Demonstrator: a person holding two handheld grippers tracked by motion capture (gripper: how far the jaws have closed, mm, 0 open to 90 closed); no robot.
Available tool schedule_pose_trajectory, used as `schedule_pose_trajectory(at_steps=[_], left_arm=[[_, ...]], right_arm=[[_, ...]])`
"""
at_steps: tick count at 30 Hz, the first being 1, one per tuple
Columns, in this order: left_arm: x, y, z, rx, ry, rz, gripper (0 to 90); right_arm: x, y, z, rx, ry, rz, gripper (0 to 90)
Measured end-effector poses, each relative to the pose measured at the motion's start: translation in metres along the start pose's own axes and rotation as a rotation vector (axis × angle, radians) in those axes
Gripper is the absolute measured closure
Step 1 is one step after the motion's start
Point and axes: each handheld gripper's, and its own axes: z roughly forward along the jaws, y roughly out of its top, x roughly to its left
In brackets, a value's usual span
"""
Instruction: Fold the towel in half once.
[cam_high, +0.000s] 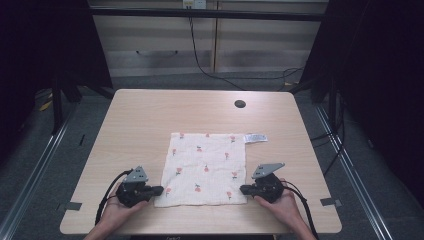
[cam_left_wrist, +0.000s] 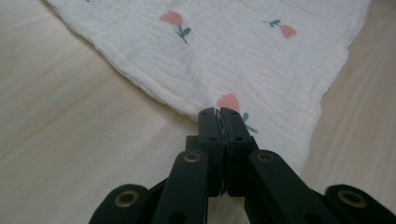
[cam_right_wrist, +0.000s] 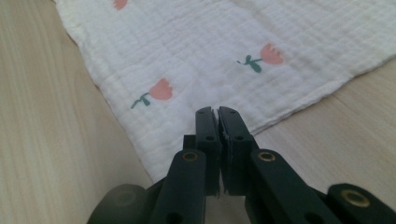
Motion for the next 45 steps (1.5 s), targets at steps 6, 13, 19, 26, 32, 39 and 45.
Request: schedule_pose_trajectory(at_steps=[6,13,19,26,32,39,45], left_arm=[[-0.008,-0.002,-0.002,0.014,-0.018,0.0,88.5],[-0.026,-0.007,-0.015,-0.001,-0.057,0.0,88.3],[-0.024,-0.009,-0.017,0.0,-0.081,-0.017,80.0],[-0.001,0.02,-0.011,-0.029,-0.07,-0.062,66.0],[0.022,0.042,0.014,-0.032,-0.032,-0.086,62.4],[0.029,0.041,0.03,0.005,-0.025,-0.066,59.2],[0.027,0.035,0.031,-0.021,-0.009,-0.055,59.1]], right_arm=[[0.002,-0.006,-0.007,0.014,0.015,0.009,87.4],[0.018,-0.016,-0.014,0.026,0.047,0.0,87.0],[0.023,-0.015,-0.019,0.015,0.06,0.0,76.3],[-0.017,0.015,-0.03,-0.108,-0.001,0.016,70.5],[-0.068,0.044,-0.013,-0.122,-0.062,0.081,67.7],[-0.103,0.069,0.01,-0.044,-0.115,0.087,68.4],[-0.122,0.076,0.023,-0.03,-0.133,0.135,68.9]])
